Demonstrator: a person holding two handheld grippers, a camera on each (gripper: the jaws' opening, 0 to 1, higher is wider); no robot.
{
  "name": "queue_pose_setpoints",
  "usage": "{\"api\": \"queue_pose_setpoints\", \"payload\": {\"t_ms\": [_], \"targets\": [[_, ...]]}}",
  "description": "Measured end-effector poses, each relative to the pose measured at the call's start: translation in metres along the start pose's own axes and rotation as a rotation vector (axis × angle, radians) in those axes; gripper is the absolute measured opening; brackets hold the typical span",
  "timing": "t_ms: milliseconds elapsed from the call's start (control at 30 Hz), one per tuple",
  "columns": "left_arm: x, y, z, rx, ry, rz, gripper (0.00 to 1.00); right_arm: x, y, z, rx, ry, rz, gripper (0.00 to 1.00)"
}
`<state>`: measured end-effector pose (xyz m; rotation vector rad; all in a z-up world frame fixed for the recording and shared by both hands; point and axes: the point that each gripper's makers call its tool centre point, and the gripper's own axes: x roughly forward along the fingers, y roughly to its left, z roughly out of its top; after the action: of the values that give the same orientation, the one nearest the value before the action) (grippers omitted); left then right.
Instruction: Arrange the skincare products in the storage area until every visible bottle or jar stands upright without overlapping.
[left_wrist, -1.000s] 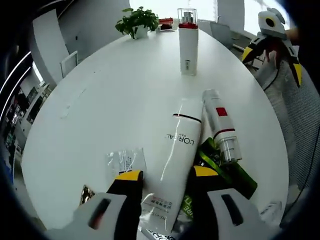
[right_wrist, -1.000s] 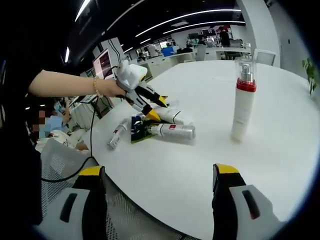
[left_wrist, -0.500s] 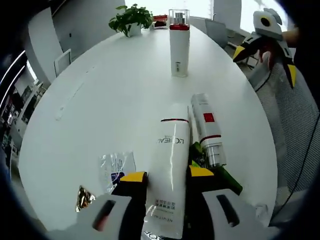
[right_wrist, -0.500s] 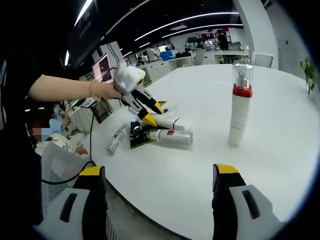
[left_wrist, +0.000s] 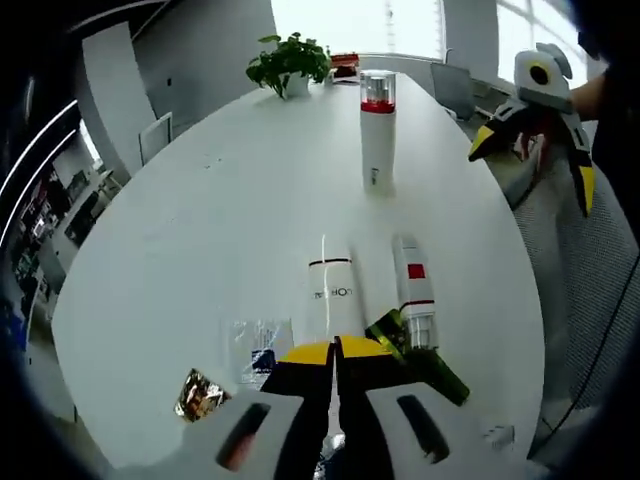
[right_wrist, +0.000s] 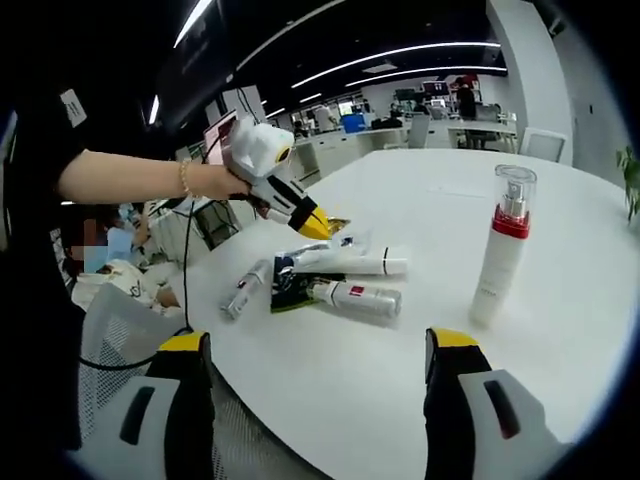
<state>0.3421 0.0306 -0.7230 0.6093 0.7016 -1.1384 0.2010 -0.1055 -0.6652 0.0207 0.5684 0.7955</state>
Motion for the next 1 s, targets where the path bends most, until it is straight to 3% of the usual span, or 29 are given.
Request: {"api": "queue_pose_setpoints", "payload": {"t_ms": [67,200,400,1000], "targets": [[0.002,0.003,-0.01,-0.027,-0.005,0.009,0.03,0.0,0.0,-0.001,-0.004,0.005,0.004,0.88],[-0.002,-0.001,-0.008,-0.07,-0.02,0.022,0.11,0.0,-0.002,-0.001,-0.014,0.016,0.007,0.88],[-0.01,0.006,0.005,-0.141,-0.094,0.071,0.23,0.003,-0.001,0.01,-0.047,0.013,0.019,0.88],[-0.055,-0.024,0.023,-0.265,-0.228,0.18,0.62,0.002,0.0,0.027,-0.12,-0.012,0.042,0.88]]}}
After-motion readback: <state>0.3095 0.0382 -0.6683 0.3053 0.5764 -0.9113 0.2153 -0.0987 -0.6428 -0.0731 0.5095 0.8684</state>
